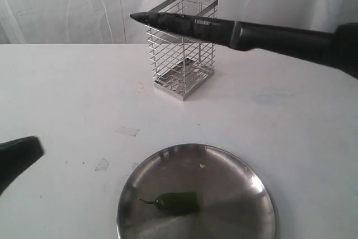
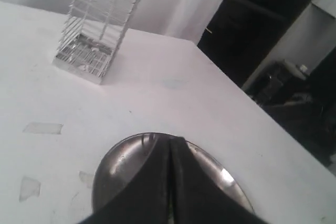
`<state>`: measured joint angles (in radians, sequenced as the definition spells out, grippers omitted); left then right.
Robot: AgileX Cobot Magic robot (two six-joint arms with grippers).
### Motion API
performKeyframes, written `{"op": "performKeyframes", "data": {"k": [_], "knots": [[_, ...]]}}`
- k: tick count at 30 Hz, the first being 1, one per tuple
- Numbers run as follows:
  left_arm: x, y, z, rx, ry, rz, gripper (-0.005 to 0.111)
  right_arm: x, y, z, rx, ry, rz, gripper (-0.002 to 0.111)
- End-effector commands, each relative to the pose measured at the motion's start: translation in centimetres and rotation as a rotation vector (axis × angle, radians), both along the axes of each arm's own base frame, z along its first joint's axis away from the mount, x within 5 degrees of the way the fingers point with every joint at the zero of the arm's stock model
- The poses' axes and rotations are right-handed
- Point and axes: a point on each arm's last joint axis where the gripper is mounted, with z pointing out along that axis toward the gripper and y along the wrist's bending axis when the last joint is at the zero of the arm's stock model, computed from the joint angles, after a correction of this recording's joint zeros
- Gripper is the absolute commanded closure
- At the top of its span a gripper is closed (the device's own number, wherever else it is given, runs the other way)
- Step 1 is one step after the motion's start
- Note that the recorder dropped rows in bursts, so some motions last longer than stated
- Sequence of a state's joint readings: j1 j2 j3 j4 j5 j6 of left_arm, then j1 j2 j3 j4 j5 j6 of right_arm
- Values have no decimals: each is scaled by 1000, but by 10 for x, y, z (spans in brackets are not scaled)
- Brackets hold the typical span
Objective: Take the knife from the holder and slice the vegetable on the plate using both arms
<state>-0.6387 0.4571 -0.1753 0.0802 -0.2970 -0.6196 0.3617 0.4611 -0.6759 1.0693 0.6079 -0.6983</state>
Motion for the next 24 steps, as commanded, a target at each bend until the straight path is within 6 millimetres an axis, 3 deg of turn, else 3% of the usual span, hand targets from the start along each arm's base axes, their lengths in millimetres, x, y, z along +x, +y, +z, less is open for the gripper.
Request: {"op": "performKeyframes", "data": {"k": [1, 6, 10, 16, 24], "knots": [[36, -37, 10, 155, -42, -93, 96, 18, 4, 4, 29, -6, -36, 100], [88, -79, 16, 235, -71, -121, 93, 38, 11, 4, -2, -1, -42, 103], [118, -101, 24, 269, -104, -112, 93, 58, 16, -3, -29, 43, -67, 103], [144, -121, 24, 287, -121, -115, 93, 78, 26, -17, -96, 108, -38, 103], [160, -134, 31, 278, -141, -112, 93, 97, 34, -34, -148, 186, -15, 103]]}}
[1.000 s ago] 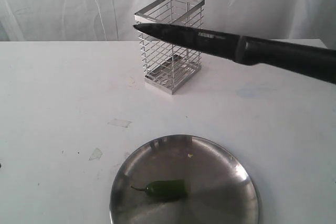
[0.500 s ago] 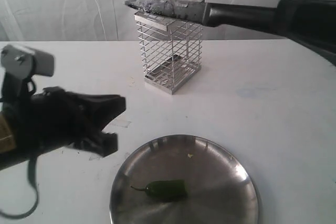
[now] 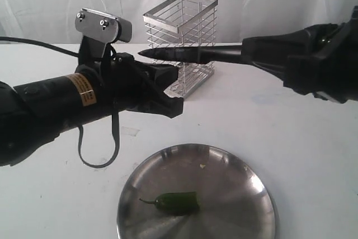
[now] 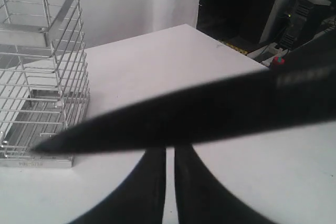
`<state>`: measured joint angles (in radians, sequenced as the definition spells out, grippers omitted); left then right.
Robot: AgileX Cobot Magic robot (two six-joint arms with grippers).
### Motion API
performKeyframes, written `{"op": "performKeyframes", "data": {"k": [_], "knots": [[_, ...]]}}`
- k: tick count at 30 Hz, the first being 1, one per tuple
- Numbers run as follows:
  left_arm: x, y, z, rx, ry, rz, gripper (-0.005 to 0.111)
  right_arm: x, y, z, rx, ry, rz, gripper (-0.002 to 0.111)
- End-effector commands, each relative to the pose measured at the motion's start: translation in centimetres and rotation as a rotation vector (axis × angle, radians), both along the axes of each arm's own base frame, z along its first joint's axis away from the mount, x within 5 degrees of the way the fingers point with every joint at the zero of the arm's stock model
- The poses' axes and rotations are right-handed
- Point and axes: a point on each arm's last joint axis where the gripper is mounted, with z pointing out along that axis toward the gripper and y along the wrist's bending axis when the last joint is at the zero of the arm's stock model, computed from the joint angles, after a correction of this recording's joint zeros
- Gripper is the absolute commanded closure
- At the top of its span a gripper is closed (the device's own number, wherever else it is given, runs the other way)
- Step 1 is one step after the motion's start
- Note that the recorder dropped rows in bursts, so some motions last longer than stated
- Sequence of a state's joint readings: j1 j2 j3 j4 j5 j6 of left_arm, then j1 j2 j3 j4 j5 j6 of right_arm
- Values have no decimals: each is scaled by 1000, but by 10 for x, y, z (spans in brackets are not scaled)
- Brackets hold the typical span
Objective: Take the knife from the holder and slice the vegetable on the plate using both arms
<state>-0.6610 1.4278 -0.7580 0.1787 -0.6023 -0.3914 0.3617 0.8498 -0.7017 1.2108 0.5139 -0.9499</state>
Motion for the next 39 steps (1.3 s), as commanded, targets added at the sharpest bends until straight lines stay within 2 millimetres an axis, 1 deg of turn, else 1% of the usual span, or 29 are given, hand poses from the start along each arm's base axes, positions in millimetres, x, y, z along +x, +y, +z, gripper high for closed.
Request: {"op": "performKeyframes", "data": {"k": [1, 7, 12, 17, 25, 31, 34, 36, 39], "knots": [[5, -5, 7, -18, -20, -2, 93, 7, 5, -5, -15, 31, 29, 103], [8, -7, 13, -7, -54, -7, 94, 6, 9, -14, -87, 52, 110, 103], [7, -7, 14, -9, -57, -7, 94, 5, 11, -24, -168, 91, 166, 103], [7, -7, 14, -1, -61, -13, 94, 8, 13, -29, -178, 127, 185, 103], [6, -9, 14, -6, -54, -33, 94, 20, 18, -41, -184, 186, 191, 103], [3, -11, 13, -25, -28, -66, 94, 24, 19, -41, -171, 172, 181, 103], [1, -14, 13, -4, -40, -97, 94, 26, 18, -41, -166, 168, 155, 103], [0, -15, 12, 21, -56, -117, 94, 26, 18, -40, -157, 179, 142, 108], [-2, -10, 12, 78, -25, -98, 93, 21, 14, -37, -163, 184, 115, 108]]}}
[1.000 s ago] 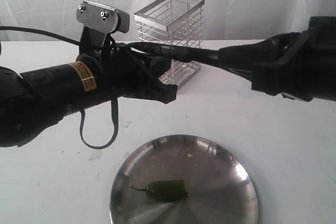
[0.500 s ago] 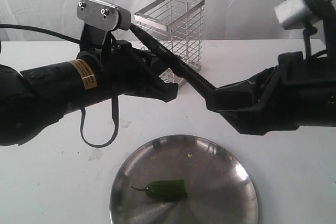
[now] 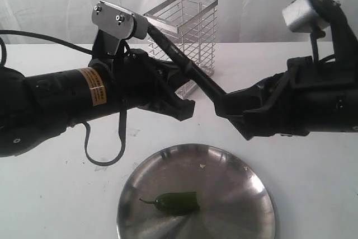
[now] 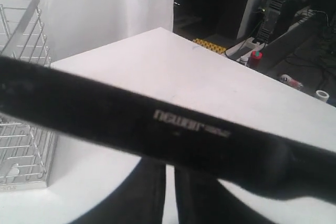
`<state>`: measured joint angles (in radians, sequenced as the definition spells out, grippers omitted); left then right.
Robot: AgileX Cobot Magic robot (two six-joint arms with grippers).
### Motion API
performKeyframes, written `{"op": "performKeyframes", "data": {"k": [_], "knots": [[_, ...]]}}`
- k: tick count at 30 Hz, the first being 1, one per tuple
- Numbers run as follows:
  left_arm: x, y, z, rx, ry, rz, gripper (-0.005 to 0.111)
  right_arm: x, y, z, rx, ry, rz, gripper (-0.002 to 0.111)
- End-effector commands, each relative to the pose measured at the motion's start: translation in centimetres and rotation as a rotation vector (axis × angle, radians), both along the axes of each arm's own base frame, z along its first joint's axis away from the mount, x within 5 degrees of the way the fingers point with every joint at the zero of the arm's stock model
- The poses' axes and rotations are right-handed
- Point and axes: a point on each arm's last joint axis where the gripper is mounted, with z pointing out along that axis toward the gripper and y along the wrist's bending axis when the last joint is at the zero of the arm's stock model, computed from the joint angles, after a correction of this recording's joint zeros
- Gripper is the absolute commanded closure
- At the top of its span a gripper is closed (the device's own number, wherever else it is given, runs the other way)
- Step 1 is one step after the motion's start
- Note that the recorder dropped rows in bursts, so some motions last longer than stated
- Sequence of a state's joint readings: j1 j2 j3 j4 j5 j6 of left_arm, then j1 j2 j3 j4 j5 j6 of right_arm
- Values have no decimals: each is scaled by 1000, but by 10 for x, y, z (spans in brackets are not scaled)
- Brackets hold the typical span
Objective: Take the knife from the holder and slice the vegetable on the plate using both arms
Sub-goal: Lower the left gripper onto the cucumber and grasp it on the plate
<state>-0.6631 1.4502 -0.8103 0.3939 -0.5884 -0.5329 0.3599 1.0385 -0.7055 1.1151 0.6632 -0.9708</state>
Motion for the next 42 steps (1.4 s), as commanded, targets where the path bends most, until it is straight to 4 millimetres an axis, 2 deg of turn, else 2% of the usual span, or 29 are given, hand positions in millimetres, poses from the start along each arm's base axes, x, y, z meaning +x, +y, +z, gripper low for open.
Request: {"op": "performKeyframes", "data": {"k": [1, 6, 10, 16, 17, 18, 19, 21, 24, 26, 30, 38, 42], "knots": [[-6, 5, 5, 82, 17, 8, 93, -5, -7, 6, -10, -5, -66, 108], [-17, 23, 11, 222, 81, 68, 93, -21, -23, 4, -131, 72, -148, 108], [-26, 32, 25, 224, 65, 86, 93, -39, -26, 2, -131, 140, -118, 108], [-38, 39, 38, 238, 32, 84, 92, -61, -40, -40, -157, 271, -222, 108], [-44, 35, 35, 301, 37, 59, 85, -69, -45, -51, -141, 277, -252, 108], [-49, 32, 32, 354, 40, 40, 80, -72, -46, -55, -129, 267, -268, 108], [-58, 25, 24, 458, 53, -2, 66, -78, -49, -57, -106, 243, -287, 108], [-72, 14, 9, 631, 66, -88, 53, -84, -52, -58, -82, 222, -296, 108], [-79, 8, -16, 782, 187, -126, 53, -87, -52, -56, -58, 216, -295, 108], [-72, 3, -36, 860, 248, -133, 53, -88, -51, -56, -54, 226, -284, 108], [-62, -10, -60, 1039, 250, -236, 53, -89, -48, -55, -30, 218, -250, 108], [-47, -38, -72, 1089, 246, -346, 53, -90, -48, -54, -25, 212, -240, 108], [-43, -51, -81, 1109, 245, -427, 57, -89, -48, -54, -27, 207, -238, 108]]}}
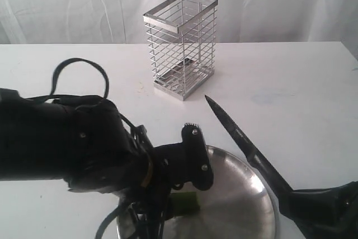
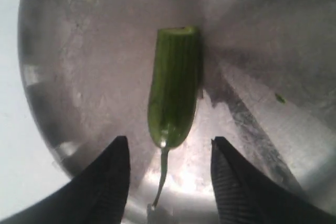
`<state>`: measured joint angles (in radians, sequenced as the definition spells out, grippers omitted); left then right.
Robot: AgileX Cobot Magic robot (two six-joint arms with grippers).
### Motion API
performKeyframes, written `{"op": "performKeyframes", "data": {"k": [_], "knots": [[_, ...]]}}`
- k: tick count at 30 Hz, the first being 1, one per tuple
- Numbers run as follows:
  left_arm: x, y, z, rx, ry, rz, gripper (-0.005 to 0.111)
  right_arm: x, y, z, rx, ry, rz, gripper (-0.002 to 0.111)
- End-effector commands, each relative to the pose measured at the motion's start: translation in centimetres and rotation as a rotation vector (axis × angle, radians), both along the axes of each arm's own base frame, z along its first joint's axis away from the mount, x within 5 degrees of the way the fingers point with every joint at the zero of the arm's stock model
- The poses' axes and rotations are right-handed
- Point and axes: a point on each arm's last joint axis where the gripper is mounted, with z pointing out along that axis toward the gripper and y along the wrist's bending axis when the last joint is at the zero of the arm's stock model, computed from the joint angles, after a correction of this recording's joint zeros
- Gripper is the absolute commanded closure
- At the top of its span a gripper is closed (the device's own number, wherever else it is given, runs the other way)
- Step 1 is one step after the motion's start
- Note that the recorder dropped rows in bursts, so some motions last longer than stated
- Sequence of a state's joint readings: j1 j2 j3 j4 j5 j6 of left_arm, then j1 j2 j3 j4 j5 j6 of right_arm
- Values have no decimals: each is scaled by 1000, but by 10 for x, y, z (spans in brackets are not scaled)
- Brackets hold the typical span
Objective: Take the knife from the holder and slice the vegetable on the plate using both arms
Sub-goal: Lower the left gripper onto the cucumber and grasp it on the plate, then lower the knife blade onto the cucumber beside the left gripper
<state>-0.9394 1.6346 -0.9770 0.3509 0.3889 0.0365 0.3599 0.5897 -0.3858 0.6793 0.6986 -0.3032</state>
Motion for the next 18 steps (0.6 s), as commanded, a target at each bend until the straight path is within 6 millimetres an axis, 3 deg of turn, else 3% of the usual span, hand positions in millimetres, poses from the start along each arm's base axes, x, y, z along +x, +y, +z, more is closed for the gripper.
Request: {"op": "performKeyframes", "data": {"k": [1, 12, 18], "knots": [[3, -11, -9, 27, 43, -68, 57, -1, 0, 0, 3, -19, 12, 108], [11, -23, -24, 41, 36, -115, 57, -1, 1, 0, 9, -26, 22, 108], [27, -12, -34, 48, 57, -51, 57, -1, 3, 2, 37, -33, 34, 108]]}}
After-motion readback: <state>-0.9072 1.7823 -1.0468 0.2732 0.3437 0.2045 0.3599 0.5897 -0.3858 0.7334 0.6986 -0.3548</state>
